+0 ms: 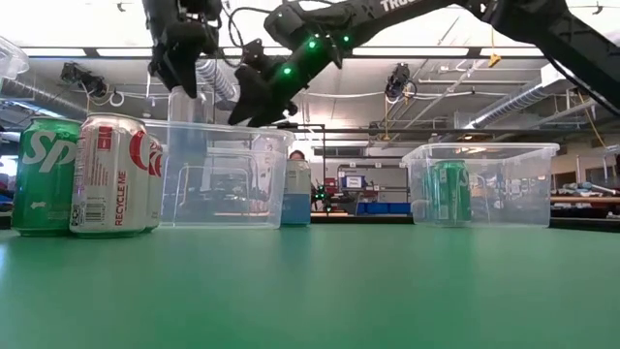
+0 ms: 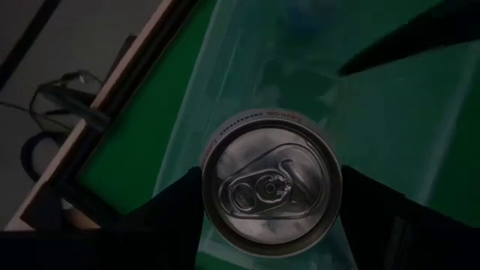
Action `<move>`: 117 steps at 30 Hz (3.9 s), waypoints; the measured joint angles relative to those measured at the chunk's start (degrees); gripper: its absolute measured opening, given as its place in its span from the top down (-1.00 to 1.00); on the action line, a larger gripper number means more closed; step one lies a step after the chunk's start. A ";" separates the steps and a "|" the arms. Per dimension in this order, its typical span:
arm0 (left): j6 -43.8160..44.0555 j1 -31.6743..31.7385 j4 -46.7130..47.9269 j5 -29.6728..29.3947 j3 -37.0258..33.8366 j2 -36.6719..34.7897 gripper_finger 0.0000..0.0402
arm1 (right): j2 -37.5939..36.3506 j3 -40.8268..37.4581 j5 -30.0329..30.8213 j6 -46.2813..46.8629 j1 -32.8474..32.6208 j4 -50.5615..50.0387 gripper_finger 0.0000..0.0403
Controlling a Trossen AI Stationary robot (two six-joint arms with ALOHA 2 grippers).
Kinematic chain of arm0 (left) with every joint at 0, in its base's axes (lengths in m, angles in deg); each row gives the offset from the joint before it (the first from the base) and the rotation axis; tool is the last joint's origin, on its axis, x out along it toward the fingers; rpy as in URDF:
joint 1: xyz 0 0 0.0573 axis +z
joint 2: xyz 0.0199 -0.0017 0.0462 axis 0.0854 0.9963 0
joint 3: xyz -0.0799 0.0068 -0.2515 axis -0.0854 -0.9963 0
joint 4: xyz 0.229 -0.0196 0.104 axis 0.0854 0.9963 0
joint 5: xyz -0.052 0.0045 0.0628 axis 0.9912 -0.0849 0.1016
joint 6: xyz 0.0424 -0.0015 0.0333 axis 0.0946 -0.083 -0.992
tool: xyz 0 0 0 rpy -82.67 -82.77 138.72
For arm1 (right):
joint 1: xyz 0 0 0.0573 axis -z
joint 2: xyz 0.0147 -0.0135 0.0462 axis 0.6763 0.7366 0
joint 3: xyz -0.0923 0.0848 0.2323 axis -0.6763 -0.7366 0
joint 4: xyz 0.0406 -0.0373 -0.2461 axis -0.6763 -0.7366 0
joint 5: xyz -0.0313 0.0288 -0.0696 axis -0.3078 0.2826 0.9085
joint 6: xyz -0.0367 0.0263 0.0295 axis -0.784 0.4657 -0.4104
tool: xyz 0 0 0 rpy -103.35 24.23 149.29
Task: Sort soda cans
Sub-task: Put the blue white soda can into the top left transparent bin, then put the top blue white soda can into the top left transparent bin
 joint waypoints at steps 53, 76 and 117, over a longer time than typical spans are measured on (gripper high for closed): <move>0.00 6.94 -21.36 -4.49 -19.07 5.64 -0.33 | -12.33 2.46 -0.42 -2.87 4.14 -10.75 -0.66; -1.72 6.72 -13.46 -5.53 -8.81 5.14 -0.67 | -12.33 2.77 3.77 -11.57 3.78 -24.77 -0.66; -5.55 9.83 -49.23 29.31 -29.54 -21.11 0.33 | -12.04 -23.11 -11.97 -5.78 10.57 1.32 -0.61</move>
